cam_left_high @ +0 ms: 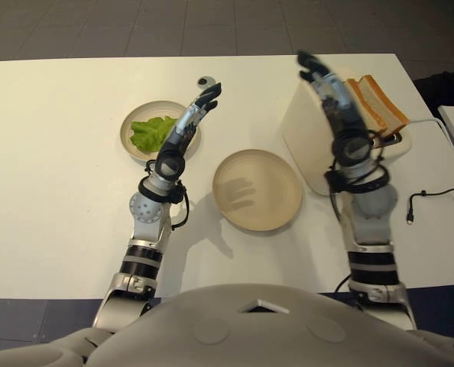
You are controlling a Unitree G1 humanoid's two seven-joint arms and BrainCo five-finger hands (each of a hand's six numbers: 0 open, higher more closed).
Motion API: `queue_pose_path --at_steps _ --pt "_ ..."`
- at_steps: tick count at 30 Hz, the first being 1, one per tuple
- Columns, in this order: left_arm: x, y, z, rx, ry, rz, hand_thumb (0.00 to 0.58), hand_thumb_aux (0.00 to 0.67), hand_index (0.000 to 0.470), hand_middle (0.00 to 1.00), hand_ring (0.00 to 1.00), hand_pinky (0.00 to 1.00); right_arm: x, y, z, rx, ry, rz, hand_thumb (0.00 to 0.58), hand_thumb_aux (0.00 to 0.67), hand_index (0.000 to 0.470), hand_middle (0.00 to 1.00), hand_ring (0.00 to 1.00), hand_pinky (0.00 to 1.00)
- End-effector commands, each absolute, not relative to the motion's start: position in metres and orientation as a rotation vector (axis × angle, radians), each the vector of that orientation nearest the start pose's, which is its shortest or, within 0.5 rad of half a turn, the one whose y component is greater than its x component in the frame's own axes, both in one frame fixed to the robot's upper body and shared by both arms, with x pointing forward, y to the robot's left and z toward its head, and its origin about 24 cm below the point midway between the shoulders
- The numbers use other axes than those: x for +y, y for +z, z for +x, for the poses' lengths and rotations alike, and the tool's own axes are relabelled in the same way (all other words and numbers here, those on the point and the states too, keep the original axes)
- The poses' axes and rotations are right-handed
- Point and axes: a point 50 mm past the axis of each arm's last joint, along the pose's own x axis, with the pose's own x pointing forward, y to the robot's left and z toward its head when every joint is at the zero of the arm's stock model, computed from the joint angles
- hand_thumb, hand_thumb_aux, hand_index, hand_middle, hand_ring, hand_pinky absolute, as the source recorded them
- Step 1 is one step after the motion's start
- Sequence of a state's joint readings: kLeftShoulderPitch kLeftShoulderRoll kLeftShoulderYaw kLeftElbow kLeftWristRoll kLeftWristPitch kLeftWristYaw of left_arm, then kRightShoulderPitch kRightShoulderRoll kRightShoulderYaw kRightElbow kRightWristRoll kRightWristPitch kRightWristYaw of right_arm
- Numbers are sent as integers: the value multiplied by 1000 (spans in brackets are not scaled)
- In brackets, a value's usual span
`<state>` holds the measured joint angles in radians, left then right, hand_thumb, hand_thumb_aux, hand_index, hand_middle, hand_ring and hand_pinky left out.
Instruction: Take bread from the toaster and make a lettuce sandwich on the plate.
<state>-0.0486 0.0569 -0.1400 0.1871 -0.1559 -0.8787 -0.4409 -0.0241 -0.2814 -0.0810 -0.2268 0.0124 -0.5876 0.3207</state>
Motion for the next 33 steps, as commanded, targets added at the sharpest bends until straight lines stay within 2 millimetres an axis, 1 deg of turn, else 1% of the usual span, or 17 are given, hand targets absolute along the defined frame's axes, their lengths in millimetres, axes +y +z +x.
queue_pose_path --at_steps 1,3,5,10,13,19,20,21,22,23,24,25,27,28,31,32,33 --pt "113 86 229 -742 -516 42 0 0 0 0 0 0 -226 184 221 -761 153 -702 0 0 0 0 0 0" --pt "113 86 229 -741 -515 43 0 0 0 0 0 0 -255 184 227 -612 72 -867 0 0 0 0 0 0" --pt "113 85 229 -741 -515 43 0 0 0 0 0 0 -279 174 235 -427 31 -999 0 0 0 0 0 0" --pt "110 85 229 -741 -520 39 0 0 0 0 0 0 -319 140 239 -42 14 -1207 0 0 0 0 0 0" --pt "110 84 229 -738 -521 37 0 0 0 0 0 0 -330 125 237 88 32 -1255 0 0 0 0 0 0" --pt "111 83 229 -736 -519 35 0 0 0 0 0 0 -334 118 239 143 47 -1256 9 5 4 0 0 0" --pt "111 83 229 -736 -518 35 0 0 0 0 0 0 -334 117 239 145 45 -1254 100 60 42 0 0 0" --pt "111 83 229 -736 -518 35 0 0 0 0 0 0 -335 118 240 140 40 -1246 255 168 118 0 0 0" --pt "111 83 229 -735 -519 35 0 0 0 0 0 0 -335 119 240 130 31 -1242 441 342 240 8 8 8" --pt "111 83 228 -735 -520 35 0 0 0 0 0 0 -335 121 241 116 29 -1235 556 533 374 63 63 63" --pt "111 83 228 -735 -521 36 0 0 0 0 0 0 -333 122 242 102 34 -1227 580 670 470 98 98 98" --pt "111 83 228 -735 -521 36 0 0 0 0 0 0 -331 123 243 88 40 -1222 580 670 470 110 110 110" --pt "111 83 228 -735 -520 36 0 0 0 0 0 0 -327 127 243 49 46 -1208 580 670 470 192 192 192" --pt "111 83 228 -735 -521 36 0 0 0 0 0 0 -324 129 243 22 47 -1196 580 670 470 278 278 278" --pt "112 83 228 -736 -521 37 0 0 0 0 0 0 -317 137 243 -50 53 -1158 580 670 470 459 459 459" --pt "112 83 228 -736 -520 37 0 0 0 0 0 0 -315 142 244 -83 40 -1148 580 670 470 557 557 557" --pt "112 84 228 -737 -519 38 0 0 0 0 0 0 -314 148 245 -120 20 -1139 580 670 470 694 694 694"
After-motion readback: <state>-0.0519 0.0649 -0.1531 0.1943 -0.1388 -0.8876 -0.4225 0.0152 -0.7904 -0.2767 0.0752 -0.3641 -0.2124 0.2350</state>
